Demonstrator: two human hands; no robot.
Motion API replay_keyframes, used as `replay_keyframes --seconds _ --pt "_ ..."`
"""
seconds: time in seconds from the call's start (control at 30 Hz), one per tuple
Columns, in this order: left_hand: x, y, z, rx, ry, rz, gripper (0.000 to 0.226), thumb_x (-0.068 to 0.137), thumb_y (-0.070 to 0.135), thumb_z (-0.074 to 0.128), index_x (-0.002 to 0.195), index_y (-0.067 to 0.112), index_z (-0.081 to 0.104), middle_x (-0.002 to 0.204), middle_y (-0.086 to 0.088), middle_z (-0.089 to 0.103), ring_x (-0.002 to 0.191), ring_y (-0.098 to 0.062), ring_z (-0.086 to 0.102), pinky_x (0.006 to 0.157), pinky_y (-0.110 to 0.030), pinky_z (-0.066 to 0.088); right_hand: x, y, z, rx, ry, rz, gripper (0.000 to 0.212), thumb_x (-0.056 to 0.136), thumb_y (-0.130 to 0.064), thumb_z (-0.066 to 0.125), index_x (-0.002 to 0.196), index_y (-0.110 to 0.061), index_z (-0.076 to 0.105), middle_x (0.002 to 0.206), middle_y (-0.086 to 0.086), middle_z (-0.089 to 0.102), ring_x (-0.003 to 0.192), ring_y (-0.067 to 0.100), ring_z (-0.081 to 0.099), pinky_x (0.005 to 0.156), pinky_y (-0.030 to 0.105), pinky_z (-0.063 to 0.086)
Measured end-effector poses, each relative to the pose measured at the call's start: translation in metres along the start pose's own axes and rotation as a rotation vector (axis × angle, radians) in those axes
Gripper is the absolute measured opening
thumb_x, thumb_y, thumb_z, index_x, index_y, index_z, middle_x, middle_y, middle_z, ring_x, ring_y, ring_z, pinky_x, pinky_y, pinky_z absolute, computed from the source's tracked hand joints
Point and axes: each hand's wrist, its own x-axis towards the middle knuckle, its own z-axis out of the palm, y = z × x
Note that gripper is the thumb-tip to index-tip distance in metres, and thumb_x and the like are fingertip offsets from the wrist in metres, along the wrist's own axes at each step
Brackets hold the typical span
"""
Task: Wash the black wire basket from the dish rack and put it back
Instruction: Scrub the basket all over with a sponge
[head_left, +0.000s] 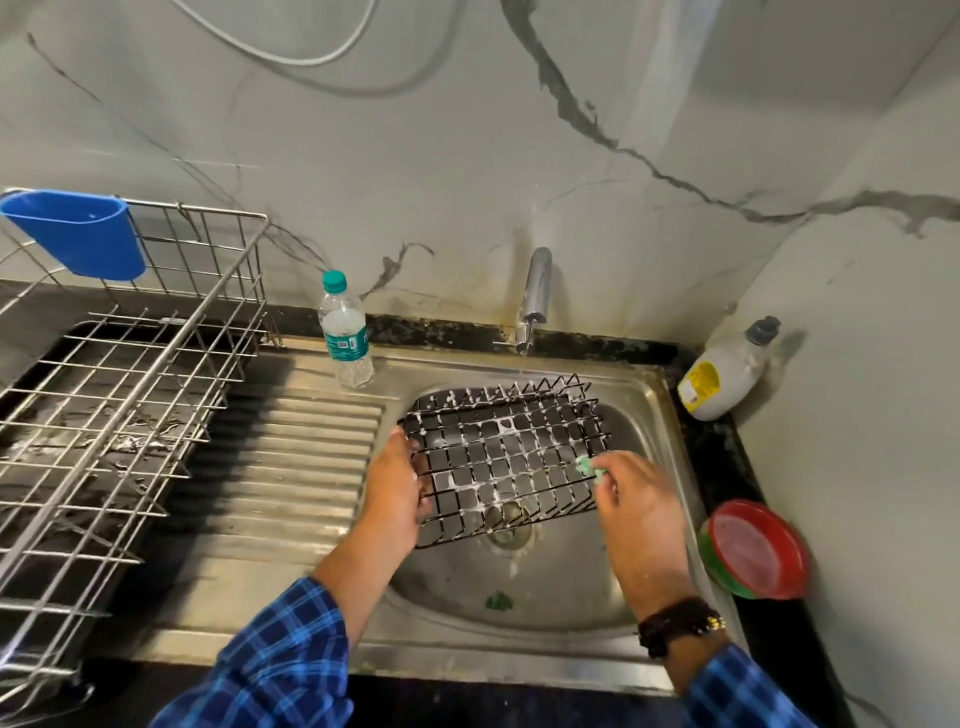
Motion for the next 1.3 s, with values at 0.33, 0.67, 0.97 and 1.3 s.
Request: replay_keyframes --seconds 0.33,0.67,0.97,1.3 --pt "-0.012 -0.013 0.013 0.050 -0.103 0.010 0.059 0.092 0.068 0.037 0.107 0.021 0.069 0.107 -0.017 0.072 0.096 -0.037 0.067 0.079 -0.044 0.054 -0.028 -0.079 0.020 0.097 -0.242 -0.440 0.031 0.076 -0.002 0.078 0.102 -0.017 0.072 0.104 -0.005 0.070 0.098 0.012 0.063 0.090 0.025 0.054" --pt "-0.033 -0.007 0.013 0.109 -0.111 0.075 0.052 0.102 0.058 0.031 0.105 0.019 0.065 0.081 -0.007 0.055 0.064 -0.019 0.047 0.047 -0.024 0.033 0.025 -0.077 0.017 0.052 -0.132 -0.043 0.024 0.092 -0.004 0.063 0.108 -0.019 0.071 0.107 -0.002 0.069 0.095 0.012 0.063 0.089 0.030 0.055" --pt "-0.041 -0.012 0.014 0.176 -0.146 0.216 0.057 0.105 0.051 0.029 0.101 0.007 0.065 0.088 -0.009 0.060 0.080 -0.025 0.055 0.074 -0.039 0.045 0.017 -0.077 0.006 0.120 -0.168 -0.310 0.023 0.090 -0.010 0.066 0.110 -0.020 0.068 0.113 -0.006 0.068 0.108 0.006 0.059 0.100 0.019 0.046" --pt "-0.049 -0.002 0.027 0.120 -0.162 0.240 0.053 0.108 0.044 0.029 0.092 0.012 0.069 0.079 -0.005 0.070 0.074 -0.019 0.062 0.068 -0.032 0.047 0.014 -0.077 0.005 0.054 -0.269 -0.517 0.027 0.080 -0.007 0.078 0.103 -0.019 0.071 0.110 -0.004 0.071 0.106 0.012 0.062 0.097 0.026 0.052"
